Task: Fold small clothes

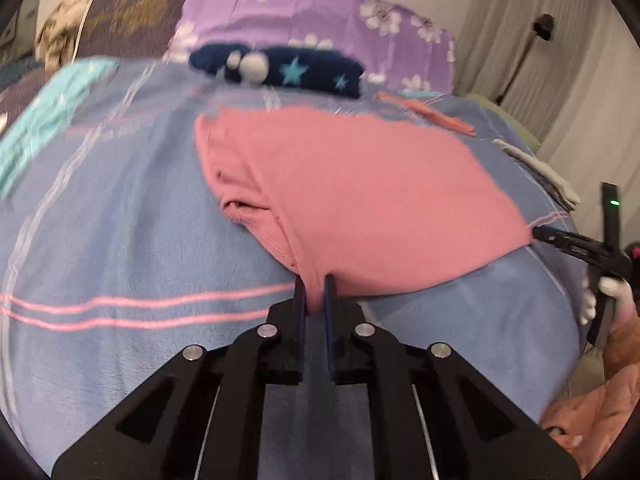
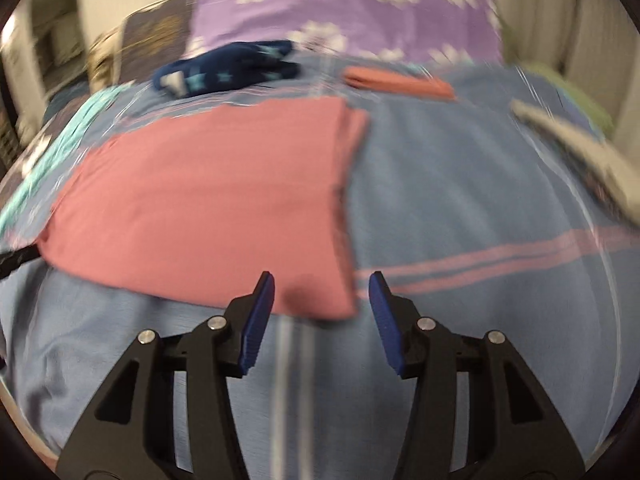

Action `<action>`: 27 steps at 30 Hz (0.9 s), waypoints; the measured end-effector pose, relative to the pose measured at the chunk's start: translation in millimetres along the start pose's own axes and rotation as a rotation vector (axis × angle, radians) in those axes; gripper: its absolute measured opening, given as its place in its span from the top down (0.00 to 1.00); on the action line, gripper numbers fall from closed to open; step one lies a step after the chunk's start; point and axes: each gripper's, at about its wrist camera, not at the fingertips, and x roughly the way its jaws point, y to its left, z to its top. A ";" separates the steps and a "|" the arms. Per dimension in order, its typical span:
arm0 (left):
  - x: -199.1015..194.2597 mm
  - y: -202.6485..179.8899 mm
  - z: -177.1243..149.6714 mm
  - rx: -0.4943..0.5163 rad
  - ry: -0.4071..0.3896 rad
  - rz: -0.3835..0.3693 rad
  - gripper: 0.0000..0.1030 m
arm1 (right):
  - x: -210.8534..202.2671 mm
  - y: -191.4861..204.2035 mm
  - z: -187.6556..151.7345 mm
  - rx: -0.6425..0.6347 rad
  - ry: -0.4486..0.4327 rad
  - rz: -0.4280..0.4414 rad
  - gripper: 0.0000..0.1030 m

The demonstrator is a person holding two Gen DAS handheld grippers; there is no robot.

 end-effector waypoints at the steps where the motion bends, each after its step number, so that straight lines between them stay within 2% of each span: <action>1: -7.1 -3.4 1.6 0.013 -0.009 0.006 0.95 | 1.1 -7.4 -2.5 0.025 0.010 0.007 0.51; 5: -6.0 3.6 -6.3 -0.003 0.023 0.058 0.95 | 7.5 -18.8 -7.4 0.063 0.033 0.032 0.51; 8: 8.3 25.4 -21.2 -0.079 0.072 0.110 0.97 | 10.6 -20.1 -7.2 0.077 0.037 0.049 0.50; 12: -1.9 26.0 -29.9 -0.126 0.035 0.065 0.96 | 13.1 -19.4 -5.0 0.061 0.039 0.060 0.49; 14: -4.3 20.9 -28.3 -0.117 0.023 0.071 0.88 | 13.5 -18.6 -4.6 0.064 0.037 0.063 0.47; 16: -0.7 17.7 -25.4 -0.099 0.032 0.095 0.74 | 15.4 -17.8 -3.6 0.063 0.032 0.064 0.46; 19: 11.1 15.8 -18.4 -0.100 0.040 0.095 0.64 | 17.0 -15.6 -4.5 0.052 0.025 0.061 0.42; 21: 17.6 16.2 -15.5 -0.119 0.046 0.058 0.64 | 17.5 -14.8 -5.8 0.044 0.022 0.061 0.42; 22: 21.0 14.4 -15.6 -0.116 0.059 0.065 0.69 | 17.4 -15.0 -6.1 0.044 0.023 0.064 0.42; 24: 23.1 9.3 -16.6 -0.084 0.079 0.110 0.73 | 16.8 -17.3 -6.8 0.046 0.023 0.072 0.42; 27: 15.0 6.5 -17.5 -0.082 0.082 0.161 0.73 | 15.7 -19.9 -7.3 0.046 0.020 0.077 0.42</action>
